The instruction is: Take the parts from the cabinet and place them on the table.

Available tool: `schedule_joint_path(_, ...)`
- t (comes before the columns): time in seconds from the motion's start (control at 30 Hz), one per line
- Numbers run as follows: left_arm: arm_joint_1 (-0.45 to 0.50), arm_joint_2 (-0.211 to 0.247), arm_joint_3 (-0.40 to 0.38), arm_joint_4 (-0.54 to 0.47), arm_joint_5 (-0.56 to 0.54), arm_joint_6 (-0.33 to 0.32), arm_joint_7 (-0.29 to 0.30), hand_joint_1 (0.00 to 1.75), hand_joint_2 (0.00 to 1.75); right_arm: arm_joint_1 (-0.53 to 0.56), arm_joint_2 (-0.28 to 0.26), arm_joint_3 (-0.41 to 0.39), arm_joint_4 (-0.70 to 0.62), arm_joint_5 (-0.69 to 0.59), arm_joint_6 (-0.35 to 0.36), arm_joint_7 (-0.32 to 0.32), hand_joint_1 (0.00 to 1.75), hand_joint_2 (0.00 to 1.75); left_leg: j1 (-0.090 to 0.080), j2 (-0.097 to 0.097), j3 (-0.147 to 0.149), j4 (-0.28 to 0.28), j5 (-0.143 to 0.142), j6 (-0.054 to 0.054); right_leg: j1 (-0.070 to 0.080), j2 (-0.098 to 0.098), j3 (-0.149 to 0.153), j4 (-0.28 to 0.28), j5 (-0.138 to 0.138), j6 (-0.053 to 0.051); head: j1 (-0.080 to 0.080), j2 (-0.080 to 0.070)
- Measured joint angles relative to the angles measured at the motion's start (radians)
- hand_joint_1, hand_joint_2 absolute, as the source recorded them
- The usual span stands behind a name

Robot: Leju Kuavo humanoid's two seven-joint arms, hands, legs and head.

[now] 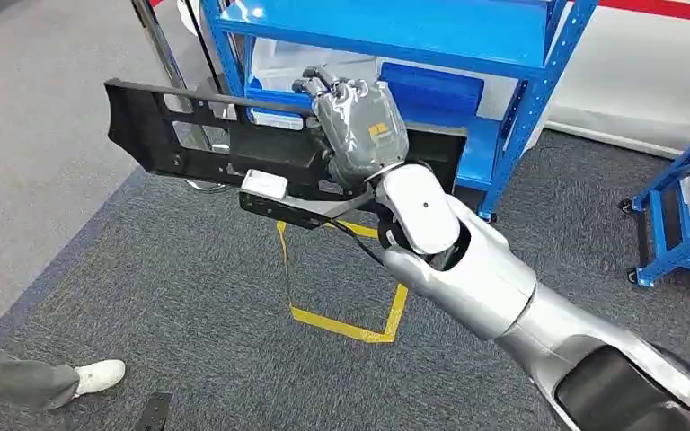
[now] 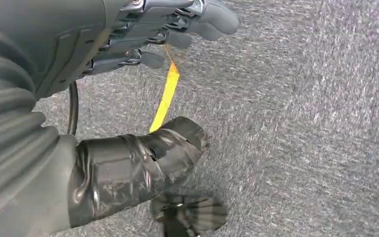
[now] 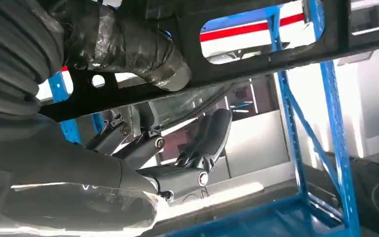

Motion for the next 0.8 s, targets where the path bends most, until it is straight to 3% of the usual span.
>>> schedule_joint_path(0.07,0.001,0.0,0.0,0.0,0.0,0.0,0.002,0.0,1.75,0.003,-0.002,0.0,0.0,0.001,0.0,0.0,1.75,1.75,-0.002,0.001,-0.051,0.114,-0.034,0.002,0.006,-0.009,-0.002,0.001,0.001,-0.002,0.0,0.0)
schedule_joint_path(0.1,0.002,0.0,0.0,0.0,0.0,0.0,0.003,0.0,1.75,0.005,-0.003,0.0,0.0,0.002,0.0,0.0,1.75,1.75,-0.004,0.002,-0.046,0.105,-0.019,0.005,0.01,-0.013,-0.002,0.001,0.001,-0.002,0.0,0.0)
schedule_joint_path(0.13,0.002,0.0,0.0,0.0,0.0,-0.001,0.003,0.0,1.75,0.005,-0.003,0.0,0.0,0.002,0.0,0.0,1.75,1.75,-0.006,0.002,-0.018,0.053,0.014,0.011,0.013,-0.016,-0.001,0.001,0.001,-0.002,0.0,0.0)
schedule_joint_path(0.2,0.001,0.001,0.0,0.0,0.002,-0.006,0.0,0.0,1.75,0.005,-0.003,0.0,-0.003,0.005,-0.002,0.0,1.75,1.75,-0.018,0.013,0.08,-0.127,0.097,0.031,0.017,-0.022,0.002,0.001,0.001,-0.002,0.0,0.0)
schedule_joint_path(0.23,-0.001,0.004,0.0,0.0,0.006,-0.016,-0.003,0.0,1.75,0.003,-0.003,0.0,-0.006,0.007,-0.002,0.0,1.75,1.75,-0.026,0.038,0.105,-0.18,0.089,0.043,0.021,-0.026,0.001,0.001,0.0,-0.002,0.001,0.0)
schedule_joint_path(0.37,-0.002,0.009,0.0,0.0,0.018,-0.042,-0.021,0.0,1.75,0.0,-0.004,-0.001,-0.01,0.016,-0.001,0.002,1.75,1.75,-0.034,0.021,0.106,-0.199,0.093,0.051,0.022,-0.04,-0.005,-0.003,0.006,0.011,0.001,0.0)
schedule_joint_path(0.4,0.0,0.009,0.0,0.0,0.018,-0.042,-0.023,0.0,1.75,-0.001,-0.005,-0.001,-0.016,0.019,0.0,0.002,1.75,1.75,-0.021,0.019,0.114,-0.216,0.103,0.06,0.027,-0.041,-0.008,0.002,-0.002,0.018,0.002,0.0)
schedule_joint_path(0.43,0.0,0.01,0.0,0.0,0.018,-0.043,-0.025,0.0,1.75,-0.003,-0.007,-0.003,-0.018,0.021,0.0,0.002,1.75,1.75,-0.022,0.018,0.117,-0.221,0.106,0.061,0.022,-0.029,-0.016,0.022,-0.019,0.025,0.003,0.0)
schedule_joint_path(0.53,-0.002,0.011,0.0,0.0,0.018,-0.044,-0.027,0.0,1.75,-0.005,-0.009,-0.011,-0.024,0.022,0.003,0.002,1.75,1.75,-0.021,0.006,0.114,-0.221,0.109,0.068,0.014,-0.017,-0.111,0.239,-0.129,0.036,0.003,0.0)
schedule_joint_path(0.57,-0.001,0.011,0.0,0.0,0.018,-0.044,-0.027,0.0,1.75,-0.003,-0.012,-0.011,-0.025,0.022,0.003,0.002,1.75,1.75,-0.021,0.001,0.114,-0.22,0.109,0.068,0.011,-0.017,-0.135,0.291,-0.141,0.039,0.003,0.0)
schedule_joint_path(0.6,0.0,0.011,0.0,0.0,0.018,-0.044,-0.027,0.0,1.75,-0.002,-0.013,-0.011,-0.025,0.022,0.004,0.002,1.75,1.75,-0.02,-0.004,0.114,-0.219,0.109,0.068,0.008,-0.017,-0.14,0.301,-0.132,0.041,0.003,0.0)
schedule_joint_path(0.63,0.0,0.011,0.0,0.0,0.018,-0.044,-0.027,0.0,1.75,-0.001,-0.016,-0.011,-0.026,0.022,0.005,0.002,1.75,1.75,-0.019,-0.012,0.114,-0.217,0.109,0.067,0.006,-0.016,-0.12,0.26,-0.097,0.041,0.003,0.0)
schedule_joint_path(0.7,-0.001,0.011,0.0,0.0,0.017,-0.043,-0.027,0.0,1.75,-0.001,-0.017,-0.012,-0.031,0.022,0.005,0.003,1.75,1.75,-0.018,-0.027,0.114,-0.21,0.105,0.062,0.002,-0.004,-0.037,0.091,-0.008,0.037,0.004,0.0)
schedule_joint_path(0.73,-0.001,0.011,0.0,0.0,0.017,-0.042,-0.027,0.0,1.75,-0.001,-0.018,-0.015,-0.034,0.021,0.006,0.005,1.75,1.75,-0.015,-0.032,0.11,-0.207,0.103,0.058,0.001,0.027,-0.008,0.021,0.002,0.033,0.004,0.0)
schedule_joint_path(0.77,-0.001,0.011,0.0,0.0,0.017,-0.041,-0.027,0.0,1.75,-0.002,-0.018,-0.017,-0.035,0.018,0.006,0.005,1.75,1.75,-0.019,-0.034,0.104,-0.203,0.103,0.054,0.001,0.044,0.002,0.017,-0.006,0.031,0.002,0.0)
schedule_joint_path(0.8,-0.005,0.012,-0.001,0.0,0.017,-0.039,-0.026,0.0,1.75,-0.002,-0.018,-0.019,-0.042,0.014,0.008,0.005,1.75,1.75,-0.018,-0.045,0.093,-0.199,0.107,0.044,0.002,0.038,0.002,0.004,-0.005,0.03,0.002,0.0)
